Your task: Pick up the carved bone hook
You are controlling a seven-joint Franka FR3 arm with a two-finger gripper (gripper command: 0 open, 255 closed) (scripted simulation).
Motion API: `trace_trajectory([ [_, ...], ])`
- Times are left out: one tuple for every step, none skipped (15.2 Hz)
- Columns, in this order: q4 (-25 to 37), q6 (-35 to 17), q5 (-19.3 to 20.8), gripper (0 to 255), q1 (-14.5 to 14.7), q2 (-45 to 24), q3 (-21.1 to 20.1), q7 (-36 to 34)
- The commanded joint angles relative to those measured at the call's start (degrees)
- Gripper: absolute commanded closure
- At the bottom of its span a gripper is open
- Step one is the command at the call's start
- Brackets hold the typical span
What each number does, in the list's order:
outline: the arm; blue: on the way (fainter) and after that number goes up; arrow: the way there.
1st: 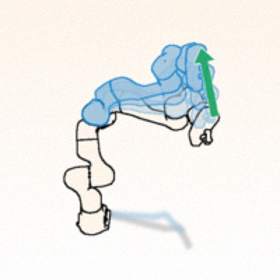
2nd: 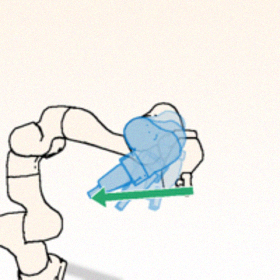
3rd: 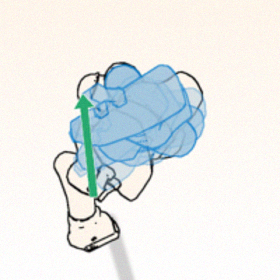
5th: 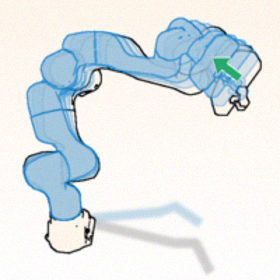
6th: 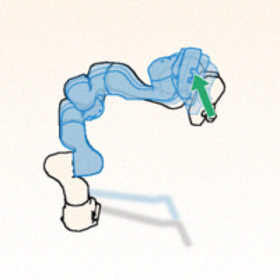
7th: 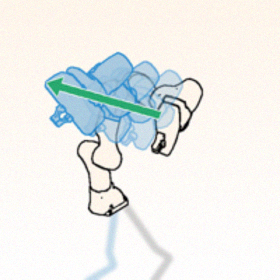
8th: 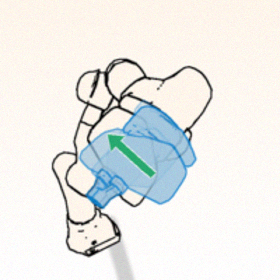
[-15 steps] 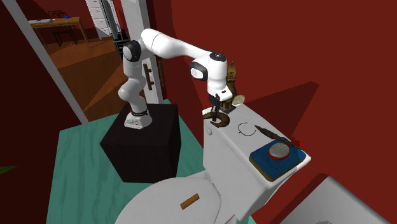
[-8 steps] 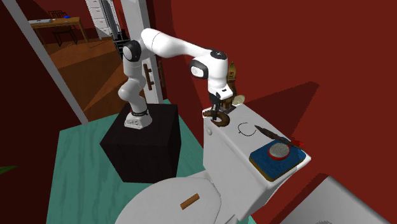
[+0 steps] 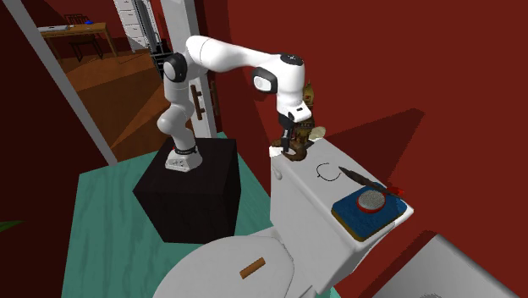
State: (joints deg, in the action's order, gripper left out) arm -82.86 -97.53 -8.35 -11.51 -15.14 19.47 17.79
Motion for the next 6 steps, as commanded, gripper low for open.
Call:
trace_trajectory([
  [2.06,1.79,-0.07,255,-0.18,-0.29,0.04,-0.05],
  [3.04,2.62,-0.11,255,-0.26,-0.44,0.06,-0.08],
  [4.04,3.47,-0.16,255,-0.35,-0.60,0.08,-0.11],
  [5.07,4.32,-0.22,255,-0.44,-0.78,0.09,-0.14],
  [5.21,4.45,-0.22,255,-0.46,-0.80,0.10,-0.15],
  [5.22,4.45,-0.22,255,-0.46,-0.81,0.10,-0.15],
])
